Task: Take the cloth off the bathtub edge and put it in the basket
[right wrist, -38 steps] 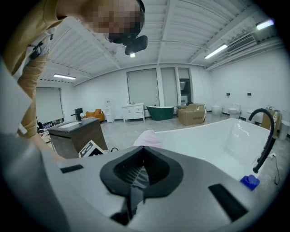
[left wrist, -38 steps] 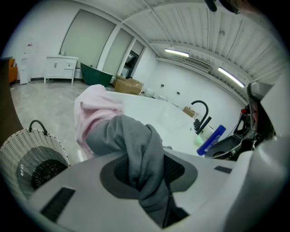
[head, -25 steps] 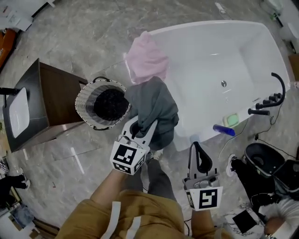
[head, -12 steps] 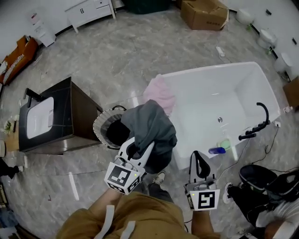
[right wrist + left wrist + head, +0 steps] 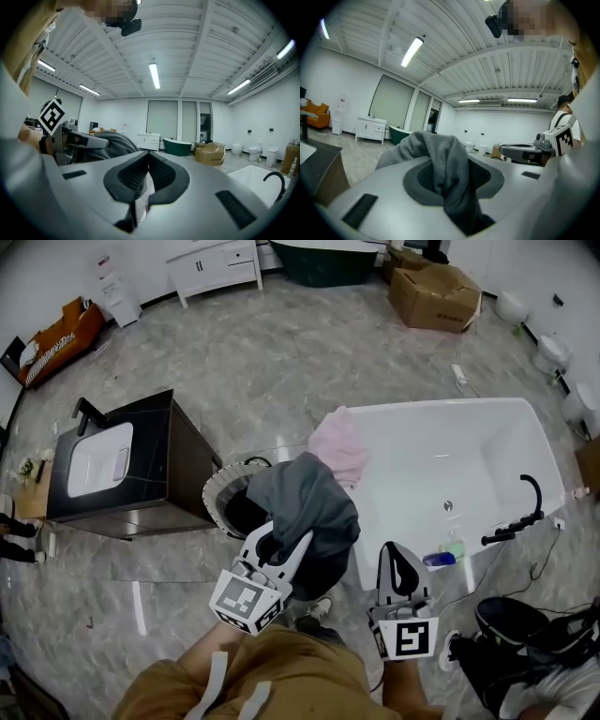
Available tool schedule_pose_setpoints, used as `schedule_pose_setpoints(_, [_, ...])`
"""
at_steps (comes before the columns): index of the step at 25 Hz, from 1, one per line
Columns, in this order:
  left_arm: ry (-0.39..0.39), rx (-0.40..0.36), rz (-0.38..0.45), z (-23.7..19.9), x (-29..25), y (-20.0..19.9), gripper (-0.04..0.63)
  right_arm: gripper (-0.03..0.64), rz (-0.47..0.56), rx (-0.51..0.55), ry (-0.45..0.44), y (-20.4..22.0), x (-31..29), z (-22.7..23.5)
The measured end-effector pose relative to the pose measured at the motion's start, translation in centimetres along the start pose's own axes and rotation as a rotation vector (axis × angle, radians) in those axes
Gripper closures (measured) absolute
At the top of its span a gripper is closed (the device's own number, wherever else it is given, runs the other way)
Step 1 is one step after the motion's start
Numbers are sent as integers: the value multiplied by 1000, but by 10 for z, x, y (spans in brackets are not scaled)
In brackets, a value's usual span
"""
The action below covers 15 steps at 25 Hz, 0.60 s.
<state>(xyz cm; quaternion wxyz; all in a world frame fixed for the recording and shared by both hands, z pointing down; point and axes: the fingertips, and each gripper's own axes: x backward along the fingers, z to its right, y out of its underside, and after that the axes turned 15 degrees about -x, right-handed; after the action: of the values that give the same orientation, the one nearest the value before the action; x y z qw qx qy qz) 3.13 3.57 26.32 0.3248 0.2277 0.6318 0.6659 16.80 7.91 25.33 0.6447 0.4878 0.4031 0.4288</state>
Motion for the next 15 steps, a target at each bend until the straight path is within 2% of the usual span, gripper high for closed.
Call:
schedule_pose_setpoints(9, [-133, 16, 7, -23, 29, -3, 479, 612, -15, 6, -114, -3, -17, -20])
schedule_pose_setpoints(15, [-256, 13, 9, -48, 63, -9, 479, 612, -30, 14, -233, -2, -40, -48])
